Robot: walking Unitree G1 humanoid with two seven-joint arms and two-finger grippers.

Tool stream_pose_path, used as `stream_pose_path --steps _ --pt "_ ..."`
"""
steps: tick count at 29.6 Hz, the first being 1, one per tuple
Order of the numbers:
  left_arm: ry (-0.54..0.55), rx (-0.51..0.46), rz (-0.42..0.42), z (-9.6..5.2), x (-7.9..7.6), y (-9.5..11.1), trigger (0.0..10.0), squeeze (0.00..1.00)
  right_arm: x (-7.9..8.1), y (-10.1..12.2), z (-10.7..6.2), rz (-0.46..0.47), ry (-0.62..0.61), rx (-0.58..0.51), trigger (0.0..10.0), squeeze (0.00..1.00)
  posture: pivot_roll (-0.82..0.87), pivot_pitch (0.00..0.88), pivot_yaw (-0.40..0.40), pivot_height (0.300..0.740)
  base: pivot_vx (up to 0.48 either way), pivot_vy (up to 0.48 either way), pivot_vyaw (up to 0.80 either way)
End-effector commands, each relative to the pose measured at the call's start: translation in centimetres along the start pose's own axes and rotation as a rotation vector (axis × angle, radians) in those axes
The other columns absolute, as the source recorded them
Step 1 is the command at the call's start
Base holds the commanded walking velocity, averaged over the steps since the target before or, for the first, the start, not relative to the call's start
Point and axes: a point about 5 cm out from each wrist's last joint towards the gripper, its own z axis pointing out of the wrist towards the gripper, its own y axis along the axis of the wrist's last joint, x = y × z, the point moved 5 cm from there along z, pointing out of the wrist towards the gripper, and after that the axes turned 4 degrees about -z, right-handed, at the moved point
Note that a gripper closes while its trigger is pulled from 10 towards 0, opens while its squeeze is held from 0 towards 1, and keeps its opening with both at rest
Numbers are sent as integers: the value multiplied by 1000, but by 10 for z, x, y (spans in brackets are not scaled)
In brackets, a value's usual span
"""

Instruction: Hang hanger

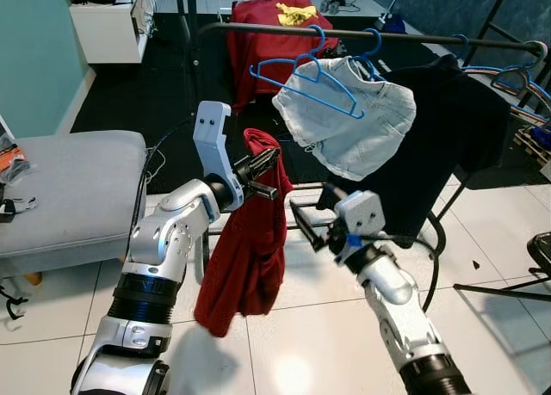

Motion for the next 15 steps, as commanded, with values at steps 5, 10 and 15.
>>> stream_pose_path --steps 5,10,15 --pt "-41 -13 1 4 -12 4 0 0 8 -13 5 55 96 56 10000 0 -76 149 -52 740 0 0 0" --pt "-43 -11 0 3 -12 4 0 0 11 -15 12 58 124 63 10000 0 -73 150 -55 740 0 0 0" --pt "-47 -13 -1 2 -13 4 0 0 18 -18 17 64 191 82 10000 0 -69 150 -59 740 0 0 0"
